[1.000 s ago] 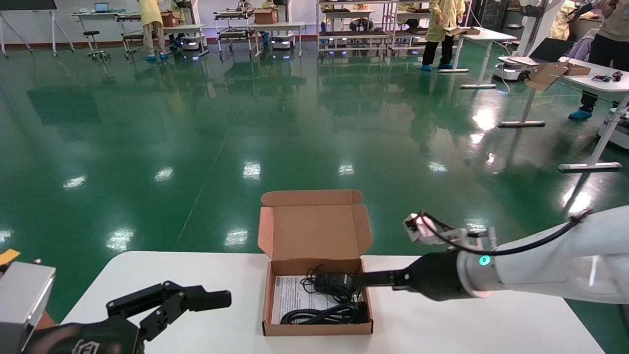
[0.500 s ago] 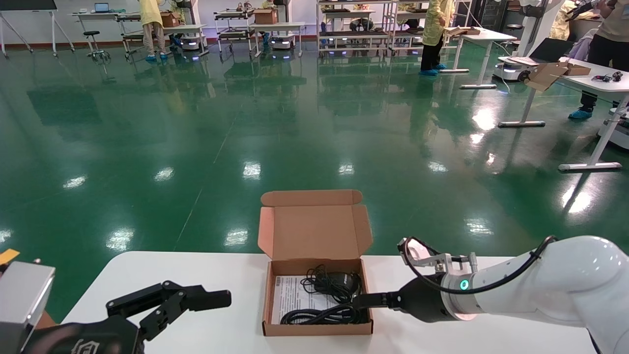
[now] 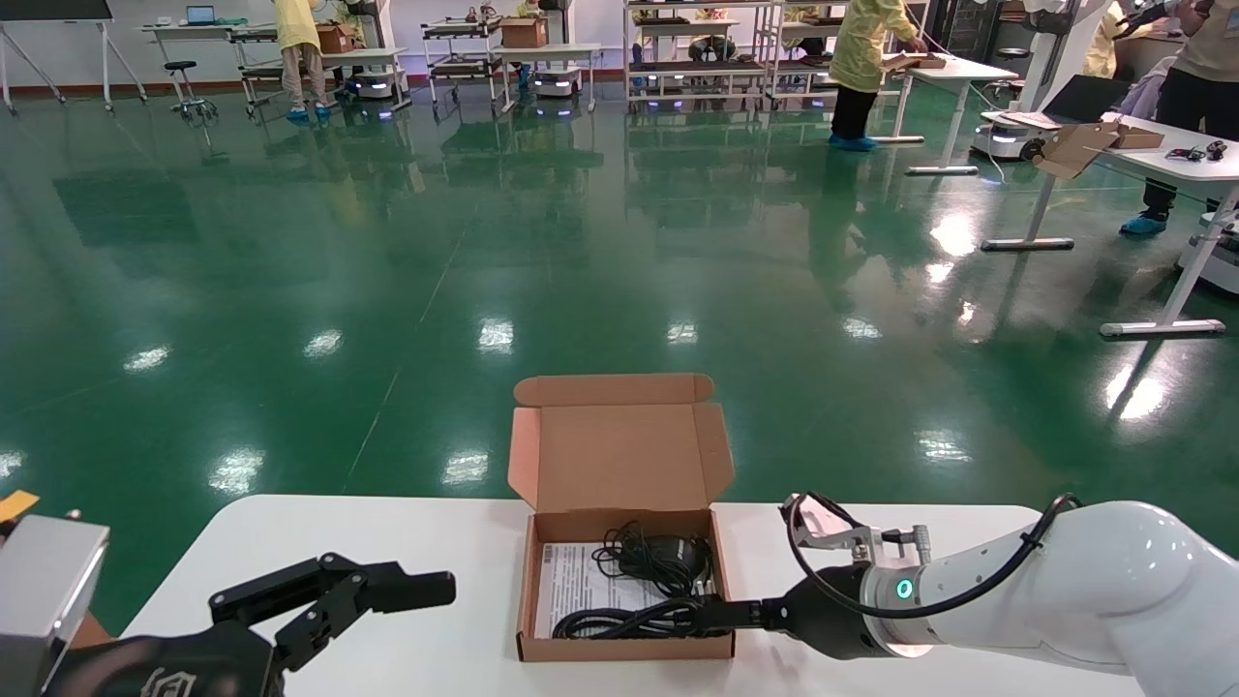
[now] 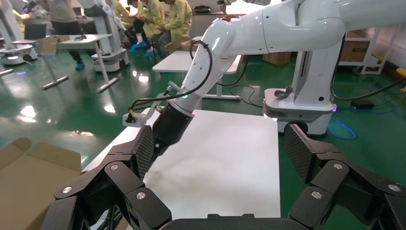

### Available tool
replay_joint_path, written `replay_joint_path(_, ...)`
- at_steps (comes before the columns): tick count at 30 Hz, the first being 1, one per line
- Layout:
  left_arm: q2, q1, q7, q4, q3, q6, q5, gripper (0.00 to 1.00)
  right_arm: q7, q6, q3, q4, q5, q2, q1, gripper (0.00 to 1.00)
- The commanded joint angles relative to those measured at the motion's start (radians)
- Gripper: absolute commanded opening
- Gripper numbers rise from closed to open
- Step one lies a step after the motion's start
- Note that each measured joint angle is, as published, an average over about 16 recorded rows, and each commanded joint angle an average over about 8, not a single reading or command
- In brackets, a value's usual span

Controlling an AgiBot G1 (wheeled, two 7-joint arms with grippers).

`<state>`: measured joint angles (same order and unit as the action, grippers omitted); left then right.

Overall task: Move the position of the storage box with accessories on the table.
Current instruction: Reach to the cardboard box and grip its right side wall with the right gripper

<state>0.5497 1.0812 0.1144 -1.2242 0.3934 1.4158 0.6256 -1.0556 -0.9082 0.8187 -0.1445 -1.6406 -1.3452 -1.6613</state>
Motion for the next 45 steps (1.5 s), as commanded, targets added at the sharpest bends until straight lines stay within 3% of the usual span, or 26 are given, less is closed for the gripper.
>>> replay_joint_path(1,0.0,0.0,0.0,0.0,0.0,0.0,0.0,1.0,-0.006,0.011,0.005,-0.008,-0.004,0.0,0.005,0.52)
replay_joint_path(5,0.0,0.0,0.0,0.0,0.0,0.0,0.0,1.0,-0.002,0.041,0.004,-0.028,0.003,-0.001,0.015,0.08)
replay_joint_path(7,0.0,0.0,0.0,0.0,0.0,0.0,0.0,1.0,0.003,0.055,0.003,-0.038,0.009,-0.002,0.02,0.02)
replay_joint_path(27,0.0,0.0,0.0,0.0,0.0,0.0,0.0,1.0,0.011,0.129,0.037,-0.072,0.03,-0.005,0.053,0.0)
replay_joint_path(45,0.0,0.0,0.0,0.0,0.0,0.0,0.0,1.0,0.044,0.134,0.046,-0.029,0.062,0.002,0.07,0.0)
